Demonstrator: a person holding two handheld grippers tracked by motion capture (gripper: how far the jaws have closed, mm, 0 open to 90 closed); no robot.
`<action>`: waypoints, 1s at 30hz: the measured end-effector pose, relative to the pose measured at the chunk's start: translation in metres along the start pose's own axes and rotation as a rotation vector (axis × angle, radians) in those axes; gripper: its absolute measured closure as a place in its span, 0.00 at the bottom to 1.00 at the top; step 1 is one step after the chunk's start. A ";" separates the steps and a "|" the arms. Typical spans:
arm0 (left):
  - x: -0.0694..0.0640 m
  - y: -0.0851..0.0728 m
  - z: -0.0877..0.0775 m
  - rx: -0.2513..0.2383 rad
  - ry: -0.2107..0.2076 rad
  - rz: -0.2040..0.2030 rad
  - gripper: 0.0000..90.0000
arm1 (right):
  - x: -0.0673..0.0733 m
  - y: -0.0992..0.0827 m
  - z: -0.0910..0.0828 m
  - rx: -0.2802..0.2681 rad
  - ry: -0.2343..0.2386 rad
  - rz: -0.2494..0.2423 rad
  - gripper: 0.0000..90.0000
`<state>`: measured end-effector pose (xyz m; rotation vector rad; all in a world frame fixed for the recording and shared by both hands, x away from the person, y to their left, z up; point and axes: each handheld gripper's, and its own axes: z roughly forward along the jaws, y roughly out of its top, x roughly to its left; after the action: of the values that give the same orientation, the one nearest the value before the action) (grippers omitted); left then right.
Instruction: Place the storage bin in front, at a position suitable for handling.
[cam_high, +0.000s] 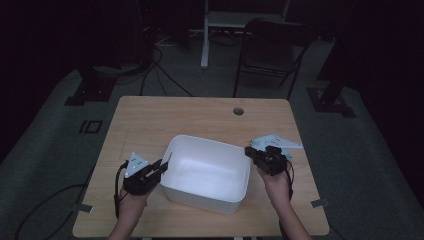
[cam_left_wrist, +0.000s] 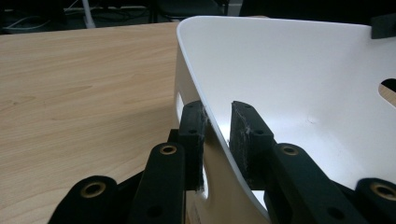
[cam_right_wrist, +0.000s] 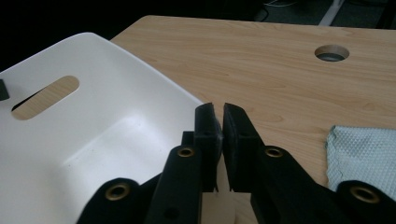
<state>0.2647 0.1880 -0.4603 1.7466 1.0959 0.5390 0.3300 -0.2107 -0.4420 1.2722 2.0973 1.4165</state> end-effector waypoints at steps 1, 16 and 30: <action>-0.001 -0.001 -0.001 -0.004 0.000 -0.013 0.83 | 0.000 0.002 0.003 0.007 0.000 -0.010 0.95; -0.021 -0.010 -0.013 -0.007 0.070 0.014 0.80 | -0.007 0.012 0.017 0.020 0.037 -0.013 0.95; -0.026 -0.016 -0.017 -0.030 0.054 -0.017 0.65 | -0.010 0.015 0.022 0.017 0.064 -0.007 0.92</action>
<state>0.2324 0.1757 -0.4640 1.7044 1.1337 0.5927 0.3575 -0.2043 -0.4415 1.2411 2.1575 1.4572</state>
